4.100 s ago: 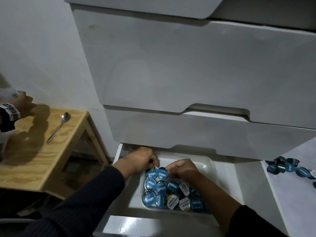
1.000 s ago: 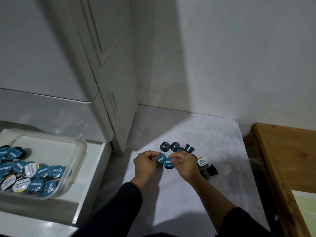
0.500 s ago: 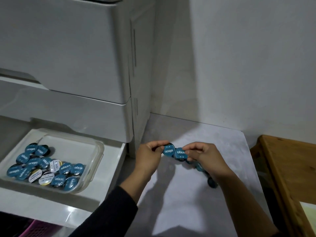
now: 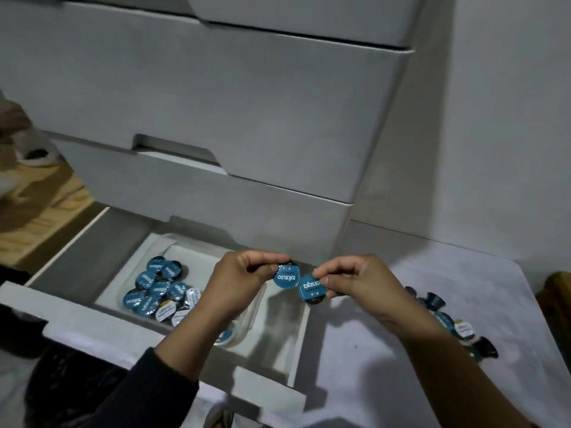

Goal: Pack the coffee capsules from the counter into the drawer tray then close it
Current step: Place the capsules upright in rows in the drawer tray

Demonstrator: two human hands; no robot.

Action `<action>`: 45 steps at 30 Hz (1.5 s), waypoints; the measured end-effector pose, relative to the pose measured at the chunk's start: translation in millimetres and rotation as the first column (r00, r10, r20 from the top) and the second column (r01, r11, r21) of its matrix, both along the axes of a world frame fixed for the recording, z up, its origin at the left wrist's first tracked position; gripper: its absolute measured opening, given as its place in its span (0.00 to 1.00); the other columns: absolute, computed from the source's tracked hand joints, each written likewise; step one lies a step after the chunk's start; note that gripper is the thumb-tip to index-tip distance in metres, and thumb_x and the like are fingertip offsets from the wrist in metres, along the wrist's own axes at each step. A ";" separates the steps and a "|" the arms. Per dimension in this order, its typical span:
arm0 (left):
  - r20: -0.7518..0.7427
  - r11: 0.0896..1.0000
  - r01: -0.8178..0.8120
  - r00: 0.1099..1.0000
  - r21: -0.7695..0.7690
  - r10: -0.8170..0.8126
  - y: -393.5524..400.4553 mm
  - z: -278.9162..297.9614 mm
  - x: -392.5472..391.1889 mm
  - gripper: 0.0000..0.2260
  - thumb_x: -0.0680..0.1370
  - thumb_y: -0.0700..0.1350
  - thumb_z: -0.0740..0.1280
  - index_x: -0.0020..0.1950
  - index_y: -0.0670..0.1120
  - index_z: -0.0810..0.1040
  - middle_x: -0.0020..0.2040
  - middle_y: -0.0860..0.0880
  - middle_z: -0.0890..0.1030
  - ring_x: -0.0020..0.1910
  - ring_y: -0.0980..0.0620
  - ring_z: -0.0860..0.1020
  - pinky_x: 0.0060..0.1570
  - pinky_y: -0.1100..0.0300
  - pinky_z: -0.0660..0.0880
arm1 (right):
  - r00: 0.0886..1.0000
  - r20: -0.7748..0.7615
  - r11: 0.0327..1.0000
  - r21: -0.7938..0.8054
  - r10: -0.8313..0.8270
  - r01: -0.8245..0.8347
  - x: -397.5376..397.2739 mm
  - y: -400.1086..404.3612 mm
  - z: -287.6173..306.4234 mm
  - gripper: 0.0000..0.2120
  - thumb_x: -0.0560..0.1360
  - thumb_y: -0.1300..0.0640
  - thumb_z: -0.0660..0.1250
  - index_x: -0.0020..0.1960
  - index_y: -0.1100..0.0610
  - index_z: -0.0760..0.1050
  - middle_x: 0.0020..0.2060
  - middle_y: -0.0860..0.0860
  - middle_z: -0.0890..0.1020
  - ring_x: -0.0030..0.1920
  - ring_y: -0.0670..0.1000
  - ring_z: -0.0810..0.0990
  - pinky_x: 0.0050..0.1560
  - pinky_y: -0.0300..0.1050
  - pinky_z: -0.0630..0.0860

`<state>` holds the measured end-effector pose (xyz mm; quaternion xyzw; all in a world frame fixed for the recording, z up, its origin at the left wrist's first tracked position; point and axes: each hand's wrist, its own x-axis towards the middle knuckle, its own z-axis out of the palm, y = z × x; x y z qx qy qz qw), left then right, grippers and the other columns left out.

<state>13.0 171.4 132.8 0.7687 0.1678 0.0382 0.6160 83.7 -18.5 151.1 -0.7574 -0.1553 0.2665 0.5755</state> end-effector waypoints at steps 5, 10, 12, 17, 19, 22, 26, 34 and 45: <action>-0.124 0.995 0.049 0.992 0.086 -0.039 91.5 -9.7 -14.9 0.13 0.74 0.38 0.68 0.42 0.56 0.84 0.42 0.58 0.85 0.44 0.63 0.81 0.47 0.70 0.75 | 0.994 -0.087 0.996 -0.061 0.059 -0.065 -22.5 87.4 -21.0 0.10 0.72 0.67 0.67 0.39 0.53 0.81 0.35 0.49 0.83 0.33 0.45 0.79 0.37 0.33 0.76; -0.237 0.979 0.128 0.968 0.158 -0.088 167.9 -30.1 -4.8 0.13 0.74 0.36 0.67 0.40 0.55 0.84 0.35 0.56 0.84 0.32 0.60 0.78 0.38 0.63 0.75 | 0.989 -0.149 0.984 -0.180 -0.026 -0.001 -28.3 160.7 -52.4 0.07 0.71 0.60 0.70 0.38 0.50 0.83 0.39 0.50 0.85 0.39 0.48 0.83 0.50 0.47 0.81; -0.289 0.974 0.162 0.951 0.158 -0.111 188.2 -37.9 3.2 0.13 0.75 0.36 0.67 0.40 0.54 0.84 0.34 0.53 0.84 0.32 0.55 0.78 0.33 0.63 0.75 | 0.984 -0.151 0.972 -0.225 -0.098 0.062 -24.8 181.4 -62.4 0.07 0.71 0.59 0.69 0.39 0.48 0.83 0.40 0.49 0.86 0.43 0.50 0.84 0.54 0.53 0.80; -0.371 0.958 0.244 0.912 0.152 -0.174 217.3 -55.2 21.5 0.10 0.74 0.36 0.68 0.43 0.50 0.84 0.45 0.50 0.84 0.45 0.53 0.80 0.48 0.64 0.75 | 0.955 -0.174 0.946 -0.264 -0.239 0.188 -19.4 209.8 -76.2 0.10 0.73 0.62 0.67 0.38 0.50 0.81 0.40 0.50 0.85 0.40 0.49 0.84 0.54 0.54 0.80; -0.392 0.946 0.278 0.899 0.166 -0.195 221.6 -59.2 25.6 0.09 0.74 0.37 0.67 0.46 0.48 0.84 0.46 0.51 0.84 0.46 0.55 0.79 0.49 0.65 0.73 | 0.946 -0.176 0.939 -0.267 -0.270 0.218 -17.8 216.1 -81.1 0.10 0.73 0.62 0.66 0.38 0.50 0.81 0.41 0.51 0.85 0.42 0.51 0.84 0.54 0.54 0.80; -0.406 0.932 0.308 0.889 0.190 -0.211 226.3 -65.9 28.3 0.09 0.75 0.37 0.67 0.47 0.48 0.84 0.44 0.53 0.82 0.43 0.58 0.77 0.45 0.69 0.72 | 0.932 -0.168 0.923 -0.278 -0.321 0.267 -14.9 225.0 -90.3 0.10 0.73 0.62 0.67 0.36 0.51 0.82 0.40 0.51 0.85 0.42 0.52 0.83 0.52 0.53 0.81; -0.408 0.927 0.323 0.885 0.189 -0.225 227.0 -70.7 30.8 0.10 0.75 0.37 0.66 0.46 0.49 0.85 0.42 0.53 0.83 0.37 0.62 0.76 0.36 0.75 0.71 | 0.922 -0.179 0.912 -0.296 -0.344 0.283 -12.3 233.1 -102.0 0.12 0.73 0.64 0.66 0.36 0.52 0.81 0.39 0.52 0.84 0.38 0.49 0.82 0.47 0.44 0.81; -0.411 0.929 0.358 0.864 0.095 -0.291 222.4 -72.4 36.6 0.11 0.75 0.36 0.66 0.43 0.49 0.84 0.45 0.47 0.85 0.42 0.51 0.79 0.44 0.62 0.79 | 0.885 -0.221 0.895 -0.287 -0.409 0.342 -6.7 236.2 -108.3 0.09 0.72 0.67 0.67 0.37 0.57 0.80 0.35 0.54 0.82 0.33 0.48 0.80 0.37 0.37 0.78; -0.425 0.874 0.415 0.859 0.252 -0.285 222.1 -81.4 38.4 0.09 0.73 0.33 0.68 0.42 0.46 0.85 0.47 0.48 0.85 0.46 0.55 0.82 0.51 0.64 0.78 | 0.907 -0.193 0.894 -0.334 -0.375 0.298 -7.9 237.5 -121.5 0.09 0.73 0.66 0.67 0.36 0.55 0.80 0.32 0.52 0.81 0.31 0.46 0.77 0.38 0.37 0.77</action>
